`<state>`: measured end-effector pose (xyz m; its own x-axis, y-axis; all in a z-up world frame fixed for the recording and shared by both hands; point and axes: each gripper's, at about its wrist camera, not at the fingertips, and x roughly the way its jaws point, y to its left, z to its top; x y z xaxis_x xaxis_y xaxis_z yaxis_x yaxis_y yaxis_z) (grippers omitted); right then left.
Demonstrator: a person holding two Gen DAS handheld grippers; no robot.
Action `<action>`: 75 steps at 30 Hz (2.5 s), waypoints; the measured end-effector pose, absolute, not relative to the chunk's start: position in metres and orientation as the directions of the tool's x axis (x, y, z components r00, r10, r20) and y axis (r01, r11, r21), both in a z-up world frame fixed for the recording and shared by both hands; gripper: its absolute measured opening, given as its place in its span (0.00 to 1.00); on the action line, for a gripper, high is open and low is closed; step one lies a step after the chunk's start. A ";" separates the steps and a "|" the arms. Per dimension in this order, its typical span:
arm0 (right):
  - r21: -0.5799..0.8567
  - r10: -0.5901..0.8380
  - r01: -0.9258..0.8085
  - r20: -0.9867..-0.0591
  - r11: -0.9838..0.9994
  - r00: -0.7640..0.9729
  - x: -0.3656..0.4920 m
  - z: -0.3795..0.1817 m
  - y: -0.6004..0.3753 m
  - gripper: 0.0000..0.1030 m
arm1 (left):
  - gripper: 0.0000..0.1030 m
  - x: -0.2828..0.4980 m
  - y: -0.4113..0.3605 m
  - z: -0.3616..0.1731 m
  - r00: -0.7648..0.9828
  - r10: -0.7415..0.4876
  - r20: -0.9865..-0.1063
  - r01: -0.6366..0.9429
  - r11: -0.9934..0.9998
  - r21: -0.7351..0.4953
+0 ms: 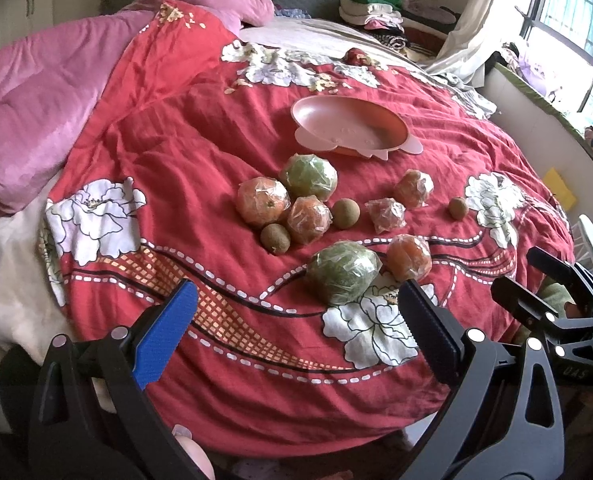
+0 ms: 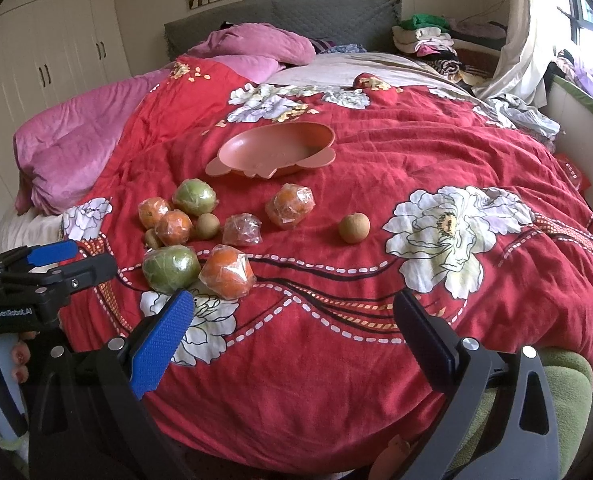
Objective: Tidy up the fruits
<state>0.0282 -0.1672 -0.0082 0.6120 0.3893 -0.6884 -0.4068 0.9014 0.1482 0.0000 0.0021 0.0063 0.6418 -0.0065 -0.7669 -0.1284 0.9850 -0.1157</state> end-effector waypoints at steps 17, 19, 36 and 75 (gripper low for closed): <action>0.152 0.400 -0.437 -0.725 0.886 0.560 0.039 -0.023 -0.155 0.96 | 0.88 0.017 -0.012 -0.010 0.602 -0.125 -0.789 -0.027 0.984 -0.176; 0.156 0.403 -0.437 -0.727 0.886 0.556 0.040 -0.025 -0.156 0.96 | 0.80 0.025 -0.011 -0.014 0.587 -0.145 -0.797 -0.006 0.983 -0.183; 0.172 0.436 -0.487 -0.746 0.856 0.504 0.053 -0.035 -0.154 0.96 | 0.48 0.058 -0.015 -0.043 0.483 -0.235 -0.843 0.091 0.972 -0.218; 0.084 0.556 -0.744 -0.720 0.663 0.414 0.074 -0.056 -0.095 0.33 | 0.45 0.078 0.005 -0.053 0.475 -0.343 -0.811 0.082 0.934 -0.347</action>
